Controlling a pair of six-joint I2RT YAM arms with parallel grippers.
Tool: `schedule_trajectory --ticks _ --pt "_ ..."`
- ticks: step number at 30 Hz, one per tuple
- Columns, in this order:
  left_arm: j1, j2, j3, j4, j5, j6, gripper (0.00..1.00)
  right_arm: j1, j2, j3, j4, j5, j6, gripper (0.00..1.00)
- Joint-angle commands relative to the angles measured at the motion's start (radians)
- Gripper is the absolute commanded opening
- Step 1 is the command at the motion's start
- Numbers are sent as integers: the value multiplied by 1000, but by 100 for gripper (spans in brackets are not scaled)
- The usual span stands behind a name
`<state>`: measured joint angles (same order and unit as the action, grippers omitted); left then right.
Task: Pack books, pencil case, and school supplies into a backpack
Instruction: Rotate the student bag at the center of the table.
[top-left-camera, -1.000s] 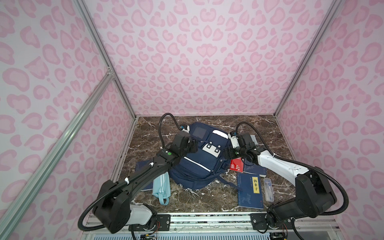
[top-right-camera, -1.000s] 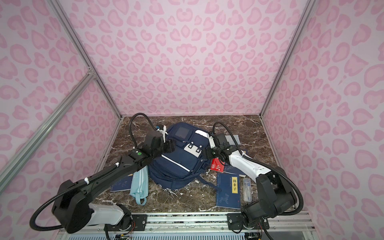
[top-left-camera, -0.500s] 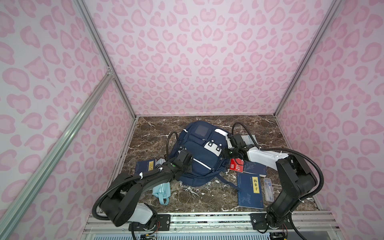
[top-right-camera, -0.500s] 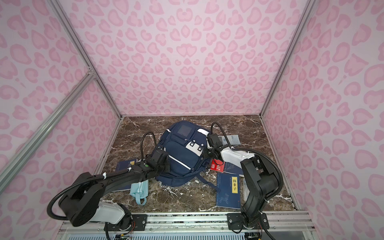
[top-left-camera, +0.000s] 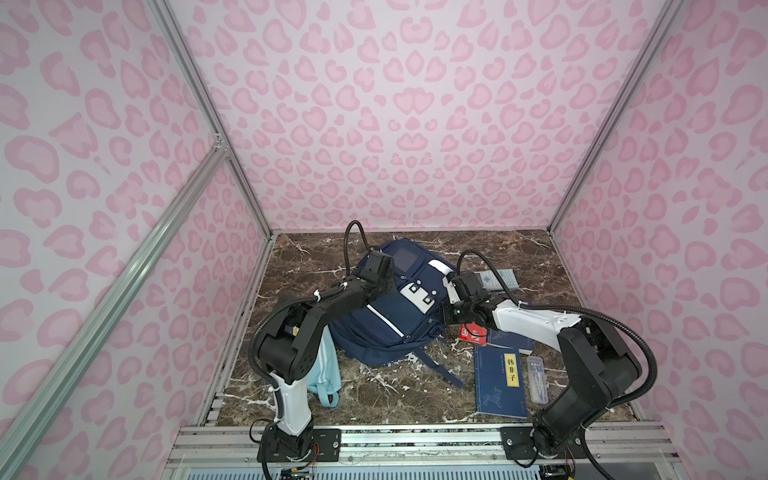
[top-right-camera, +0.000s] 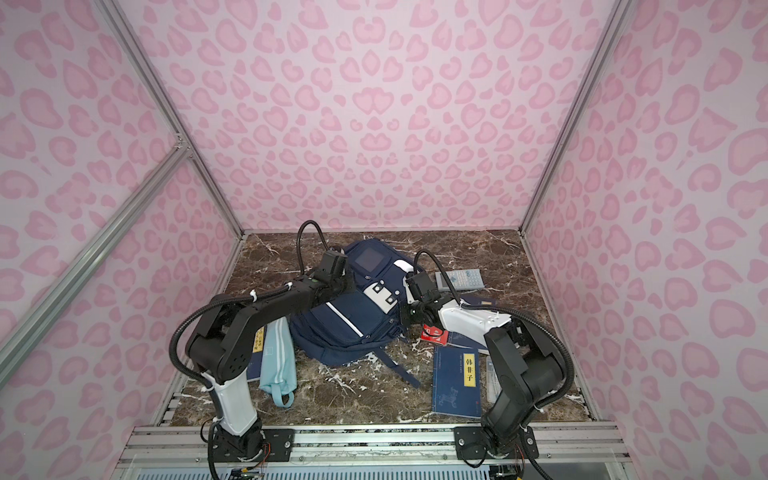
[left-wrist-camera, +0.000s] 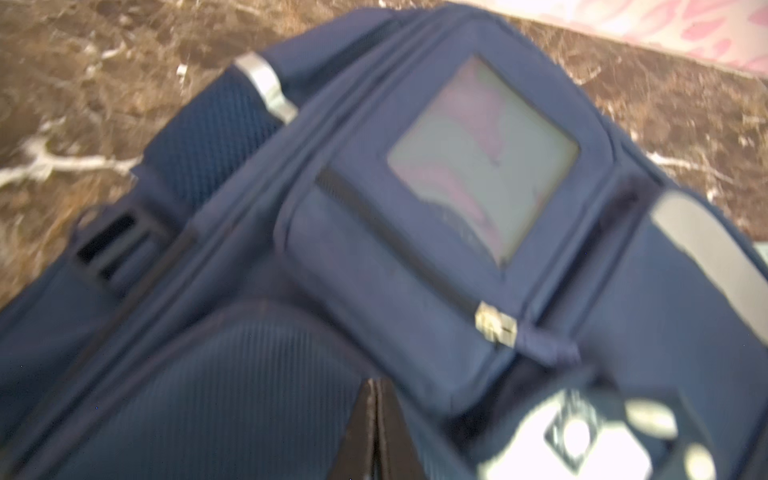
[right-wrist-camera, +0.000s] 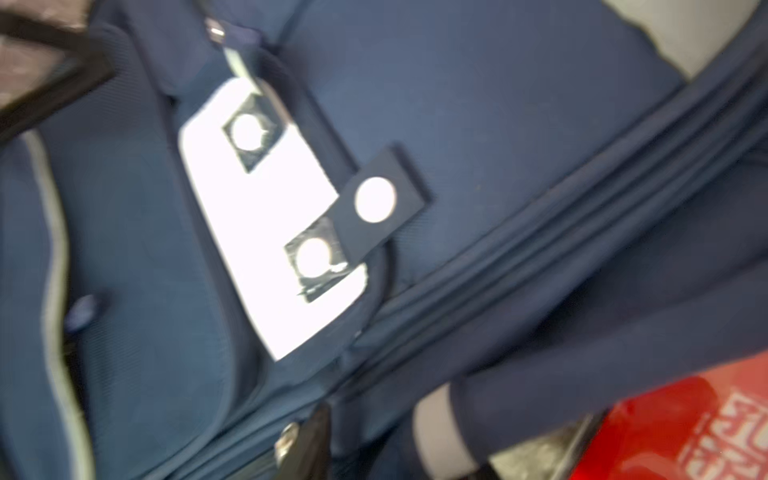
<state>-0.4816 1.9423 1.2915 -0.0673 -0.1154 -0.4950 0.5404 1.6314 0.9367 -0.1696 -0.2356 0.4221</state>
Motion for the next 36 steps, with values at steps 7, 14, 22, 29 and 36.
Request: schedule_trajectory --ticks 7,14,22,29,36 --pt "3 11 173 -109 54 53 14 8 -170 2 -154 165 -139 78" --pt "-42 -502 -290 -137 28 -34 49 -24 -164 53 -222 177 -133 87" --pt "-170 -793 -742 -117 -52 -208 56 -86 63 146 -203 132 -80 93" --pt "-143 -560 -640 -18 -86 -138 45 -82 139 151 -171 56 -80 53" --pt "-72 -341 -469 32 -104 -55 25 -69 130 95 -165 -26 -96 29"
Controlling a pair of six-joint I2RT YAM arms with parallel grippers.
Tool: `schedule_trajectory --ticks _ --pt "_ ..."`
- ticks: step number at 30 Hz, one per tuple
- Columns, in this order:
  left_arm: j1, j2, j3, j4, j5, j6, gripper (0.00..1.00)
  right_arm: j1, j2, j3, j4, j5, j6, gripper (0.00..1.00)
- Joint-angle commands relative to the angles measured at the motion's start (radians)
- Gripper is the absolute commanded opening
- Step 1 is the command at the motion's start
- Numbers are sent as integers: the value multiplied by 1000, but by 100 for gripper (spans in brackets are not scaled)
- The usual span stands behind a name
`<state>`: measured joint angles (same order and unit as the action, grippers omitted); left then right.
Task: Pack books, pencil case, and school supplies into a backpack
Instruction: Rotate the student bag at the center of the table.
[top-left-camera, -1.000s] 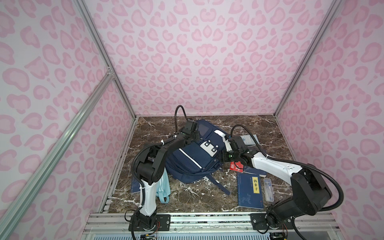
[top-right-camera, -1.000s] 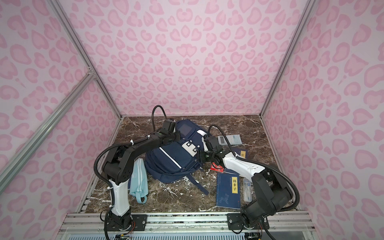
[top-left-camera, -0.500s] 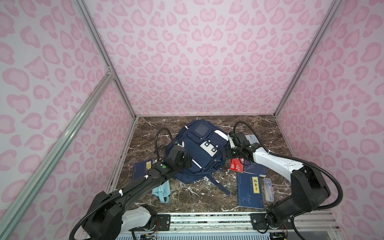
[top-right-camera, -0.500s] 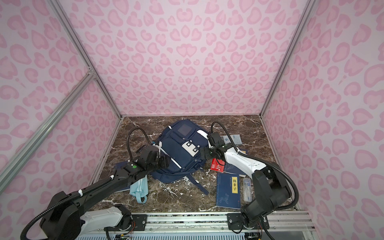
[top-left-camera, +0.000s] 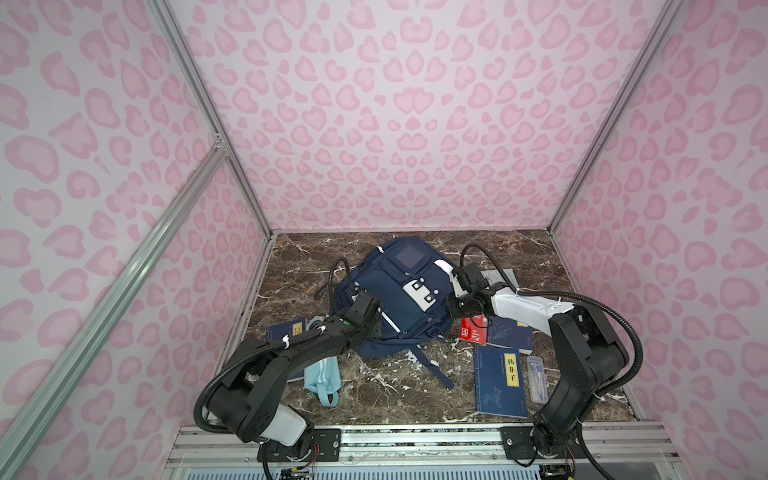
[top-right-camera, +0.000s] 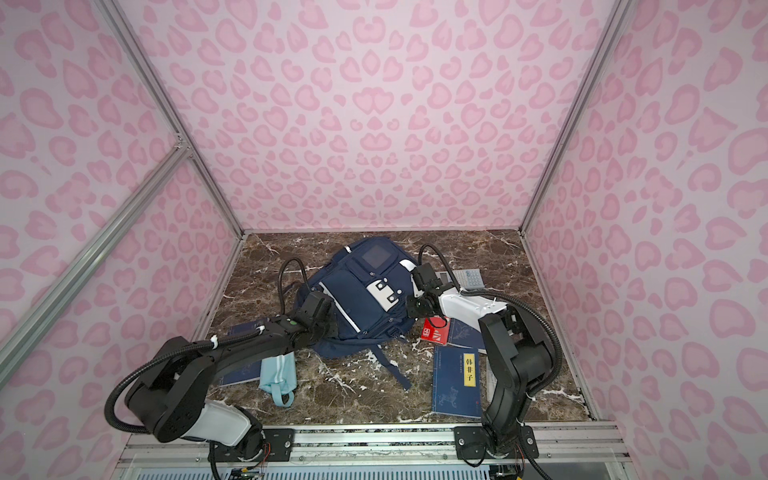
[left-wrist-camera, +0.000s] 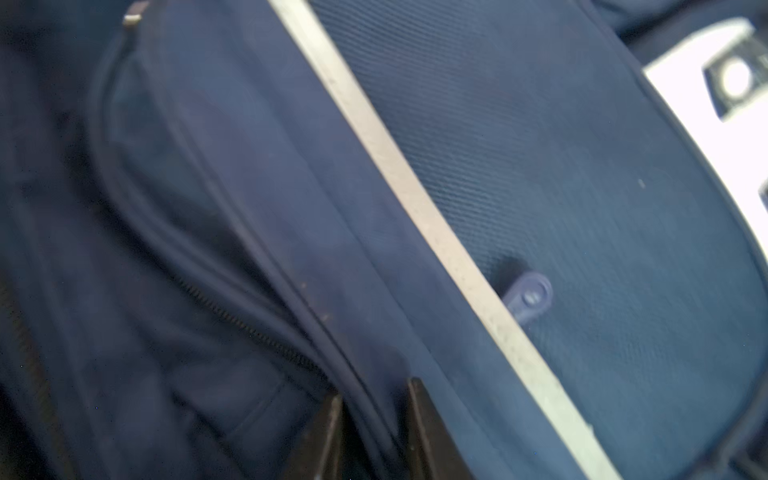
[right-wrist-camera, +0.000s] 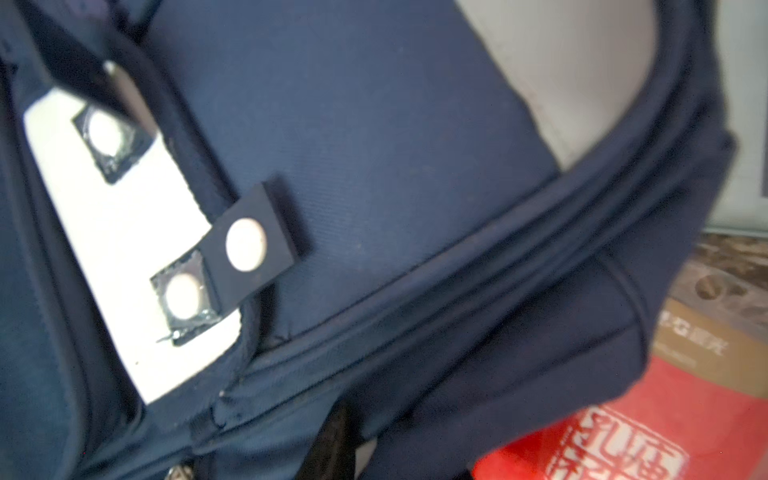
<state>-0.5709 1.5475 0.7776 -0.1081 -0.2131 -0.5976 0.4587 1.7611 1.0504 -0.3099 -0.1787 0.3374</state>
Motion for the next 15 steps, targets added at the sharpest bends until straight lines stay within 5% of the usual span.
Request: schedule_trajectory --ticks 1,4,9,11,15 --pt "30 87 71 76 6 55 23 18 -2 -22 -26 -88 -11 29" --pt "48 162 146 61 26 68 19 40 -23 -32 -36 -78 -11 38" --pt "48 79 228 -24 -26 105 25 69 -159 -21 -131 93 -86 70" --pt "48 22 256 -72 -45 118 33 70 -231 -23 -137 176 -128 75" --pt "48 -128 231 -129 -40 107 64 69 -369 -65 -18 188 -280 79"
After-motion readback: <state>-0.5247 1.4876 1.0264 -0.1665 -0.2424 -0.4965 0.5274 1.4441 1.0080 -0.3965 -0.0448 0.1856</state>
